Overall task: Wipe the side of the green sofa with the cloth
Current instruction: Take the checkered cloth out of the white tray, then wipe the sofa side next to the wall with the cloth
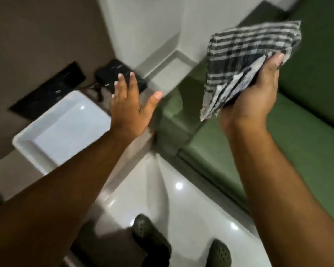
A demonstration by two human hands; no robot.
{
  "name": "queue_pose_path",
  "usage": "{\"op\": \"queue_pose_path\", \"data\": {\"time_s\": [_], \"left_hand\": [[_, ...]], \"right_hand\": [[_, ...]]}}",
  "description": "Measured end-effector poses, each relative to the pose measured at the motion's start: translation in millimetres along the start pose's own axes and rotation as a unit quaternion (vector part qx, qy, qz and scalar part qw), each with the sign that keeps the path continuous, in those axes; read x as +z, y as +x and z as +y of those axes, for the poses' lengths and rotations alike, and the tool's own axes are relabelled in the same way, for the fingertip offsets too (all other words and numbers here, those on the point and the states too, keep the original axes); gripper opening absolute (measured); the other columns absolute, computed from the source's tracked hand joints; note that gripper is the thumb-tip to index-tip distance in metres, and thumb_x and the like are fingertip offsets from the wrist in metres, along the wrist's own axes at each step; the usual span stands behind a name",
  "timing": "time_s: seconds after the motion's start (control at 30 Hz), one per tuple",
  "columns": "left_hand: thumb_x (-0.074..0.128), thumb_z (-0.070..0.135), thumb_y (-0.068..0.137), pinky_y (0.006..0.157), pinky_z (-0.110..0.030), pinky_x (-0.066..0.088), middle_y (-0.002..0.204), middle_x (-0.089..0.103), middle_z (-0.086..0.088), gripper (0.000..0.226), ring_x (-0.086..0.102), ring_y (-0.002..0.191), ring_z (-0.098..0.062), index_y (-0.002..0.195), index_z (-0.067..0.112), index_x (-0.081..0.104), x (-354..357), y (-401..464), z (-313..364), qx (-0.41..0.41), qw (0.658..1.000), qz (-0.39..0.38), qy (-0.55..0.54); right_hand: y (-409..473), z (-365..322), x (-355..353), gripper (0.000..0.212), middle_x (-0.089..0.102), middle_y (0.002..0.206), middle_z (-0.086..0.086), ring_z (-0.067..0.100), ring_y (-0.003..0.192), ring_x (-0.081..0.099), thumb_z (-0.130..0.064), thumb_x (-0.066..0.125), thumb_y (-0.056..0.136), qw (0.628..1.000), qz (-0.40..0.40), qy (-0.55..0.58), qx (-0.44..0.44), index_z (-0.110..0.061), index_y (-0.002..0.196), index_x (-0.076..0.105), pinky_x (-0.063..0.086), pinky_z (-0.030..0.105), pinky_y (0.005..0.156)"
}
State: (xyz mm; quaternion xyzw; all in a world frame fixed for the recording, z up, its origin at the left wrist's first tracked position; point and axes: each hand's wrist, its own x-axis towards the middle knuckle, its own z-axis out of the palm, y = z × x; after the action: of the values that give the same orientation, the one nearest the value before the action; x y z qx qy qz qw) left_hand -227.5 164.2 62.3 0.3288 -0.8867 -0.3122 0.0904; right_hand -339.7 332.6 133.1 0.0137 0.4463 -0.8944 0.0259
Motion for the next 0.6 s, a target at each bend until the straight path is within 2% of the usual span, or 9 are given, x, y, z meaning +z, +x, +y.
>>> {"op": "queue_pose_path", "data": {"time_s": [0.1,0.23,0.33,0.43,0.5,0.6], "left_hand": [[0.037,0.071,0.088,0.133,-0.052,0.011,0.174,0.007,-0.025,0.100,0.007,0.163,-0.041,0.165,0.011,0.016,52.3,-18.1,71.9,0.056,0.998,-0.029,0.000],[0.040,0.076,0.090,0.132,-0.054,0.011,0.175,0.008,-0.023,0.102,0.007,0.164,-0.040,0.166,0.012,0.016,128.1,-80.1,142.8,0.140,0.986,-0.087,0.033],[0.029,0.088,0.083,0.132,-0.054,0.011,0.175,0.007,-0.022,0.113,0.006,0.164,-0.039,0.166,0.013,0.014,185.2,-135.5,193.2,0.221,0.960,-0.147,0.082],[0.017,0.087,0.078,0.132,-0.053,0.008,0.176,0.003,-0.020,0.114,0.002,0.165,-0.037,0.166,0.016,0.012,235.0,-189.3,246.2,0.273,0.937,-0.191,0.106],[0.014,0.088,0.076,0.132,-0.053,0.007,0.176,0.001,-0.020,0.116,0.001,0.165,-0.036,0.166,0.017,0.010,267.7,-229.9,286.4,0.320,0.911,-0.225,0.132],[0.015,0.090,0.076,0.132,-0.053,0.008,0.176,0.002,-0.020,0.118,0.002,0.165,-0.036,0.166,0.015,0.011,317.8,-288.2,345.1,0.400,0.862,-0.258,0.173]], "right_hand": [[6.3,-57.3,-76.4,0.039,0.057,0.136,0.017,0.030,0.127,0.054,-0.030,0.032,0.106,0.997,0.047,0.011,-0.057,-0.008,0.131,0.049,0.039,0.050,0.112],[0.5,-122.6,-192.2,0.045,0.052,0.142,0.020,0.032,0.128,0.053,-0.031,0.029,0.106,0.985,0.147,0.006,-0.088,-0.003,0.139,0.041,0.040,0.049,0.112],[-22.5,-169.5,-280.9,0.041,0.053,0.142,0.017,0.028,0.128,0.054,-0.032,0.032,0.106,0.966,0.236,-0.011,-0.107,-0.008,0.135,0.045,0.039,0.048,0.113],[-56.7,-216.8,-365.3,0.033,0.053,0.141,0.011,0.017,0.122,0.056,-0.034,0.033,0.105,0.944,0.303,-0.016,-0.128,-0.018,0.131,0.047,0.041,0.037,0.111],[-84.8,-252.8,-423.3,0.030,0.058,0.133,0.008,0.011,0.113,0.061,-0.033,0.033,0.105,0.927,0.339,-0.010,-0.158,-0.020,0.128,0.049,0.046,0.031,0.105],[-130.2,-302.5,-507.6,0.028,0.063,0.121,-0.001,0.011,0.111,0.063,-0.031,0.031,0.106,0.901,0.377,-0.022,-0.212,-0.021,0.114,0.055,0.047,0.033,0.104]]}}
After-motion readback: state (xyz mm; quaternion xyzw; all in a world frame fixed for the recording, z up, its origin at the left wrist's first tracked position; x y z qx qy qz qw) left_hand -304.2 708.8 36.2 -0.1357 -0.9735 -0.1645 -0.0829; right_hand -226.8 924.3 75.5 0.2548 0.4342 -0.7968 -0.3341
